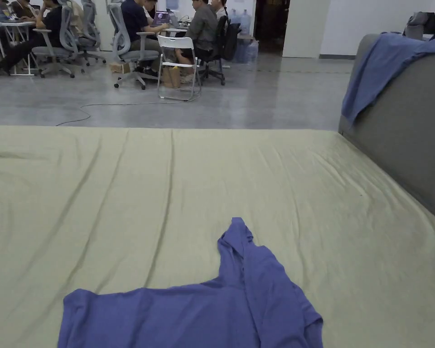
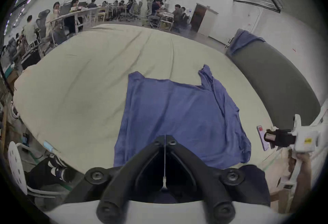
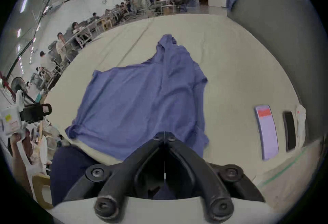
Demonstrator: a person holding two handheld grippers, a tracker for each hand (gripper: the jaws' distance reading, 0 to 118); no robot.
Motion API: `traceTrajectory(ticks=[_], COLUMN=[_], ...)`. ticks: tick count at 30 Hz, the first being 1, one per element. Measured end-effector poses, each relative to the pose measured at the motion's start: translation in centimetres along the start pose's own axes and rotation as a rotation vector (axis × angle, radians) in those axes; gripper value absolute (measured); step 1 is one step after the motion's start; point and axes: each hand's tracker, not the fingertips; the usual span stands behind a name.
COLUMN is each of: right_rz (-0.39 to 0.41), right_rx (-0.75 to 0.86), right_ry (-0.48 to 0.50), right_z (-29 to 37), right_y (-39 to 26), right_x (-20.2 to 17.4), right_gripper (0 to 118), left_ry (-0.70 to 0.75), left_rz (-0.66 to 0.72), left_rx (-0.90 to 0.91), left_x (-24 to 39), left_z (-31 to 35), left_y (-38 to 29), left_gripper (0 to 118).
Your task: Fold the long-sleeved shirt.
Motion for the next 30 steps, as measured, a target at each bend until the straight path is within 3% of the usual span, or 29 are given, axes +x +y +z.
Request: traceTrajectory(ticks=[1, 2, 4, 6, 7, 10, 11, 13, 15, 18, 20, 21, 22, 23, 26, 30], right_rz=[0.010, 0.015, 0.028, 0.042, 0.045, -0.080, -0.111, -0.172, -0.236, -0.270, -0.278, -0.291, -0.296, -0.284, -0.228, -0.118], right_rx=[0.021, 0.047, 0.060, 0.105, 0.105, -0.039, -0.081, -0.198, -0.211, -0.211, -0.198, -0.208, -0.219, -0.212, -0.172, 0.030], right_ry=[0.016, 0.022, 0.011, 0.019, -0.005, -0.053, -0.042, -0.027, -0.088, -0.111, -0.141, -0.172, -0.170, -0.174, -0.146, -0.106], right_z=[-0.9, -2.0, -5.9, -10.1, -13.7, -23.3, -26.2, -32.4, -35.9, -39.3, -39.0, -38.7, -38.4, -38.0, -33.8, -23.9], right_y=[2.3, 5.0, 12.6, 19.6, 24.5, 34.7, 35.3, 39.0, 39.8, 40.7, 38.6, 38.1, 38.2, 38.3, 38.6, 37.4], right_x=[0.4, 0.9, 0.3, 1.5, -1.0, -1.0, 1.1, 1.7, 2.0, 2.7, 1.8, 1.7, 1.9, 2.1, 1.8, 0.7], right_gripper=[0, 22, 110, 116, 116, 116, 116, 115, 106, 91, 87, 76, 45, 3, 3, 3], left_ry=[-0.001, -0.006, -0.014, -0.030, -0.029, -0.026, -0.023, -0.024, -0.021, -0.003, 0.000, 0.001, 0.003, 0.004, -0.009, -0.027], left_rz=[-0.003, -0.011, -0.021, -0.024, -0.031, -0.058, -0.064, -0.076, -0.082, -0.072, -0.057, -0.049, -0.044, -0.038, -0.025, -0.030], left_rx=[0.005, 0.010, 0.024, 0.027, 0.031, 0.036, 0.036, 0.034, 0.021, 0.001, -0.006, -0.011, -0.016, -0.017, -0.013, 0.008], left_x=[0.1, 0.2, 0.5, 0.6, 0.7, 0.5, 0.4, 0.1, -0.4, -1.5, -2.3, -2.6, -2.7, -2.8, -2.5, -1.7], left_z=[-0.5, -1.0, -2.4, -3.8, -4.6, -6.8, -7.5, -9.0, -10.3, -11.6, -12.0, -12.1, -12.0, -11.9, -10.7, -8.6], left_y=[0.7, 1.4, 2.9, 4.3, 4.9, 6.5, 6.9, 7.4, 7.8, 7.8, 7.6, 7.5, 7.4, 7.2, 6.6, 6.1], left_gripper=[0, 0, 0, 0, 0, 0, 0, 0, 0, 0, 0, 0, 0, 0, 0, 0])
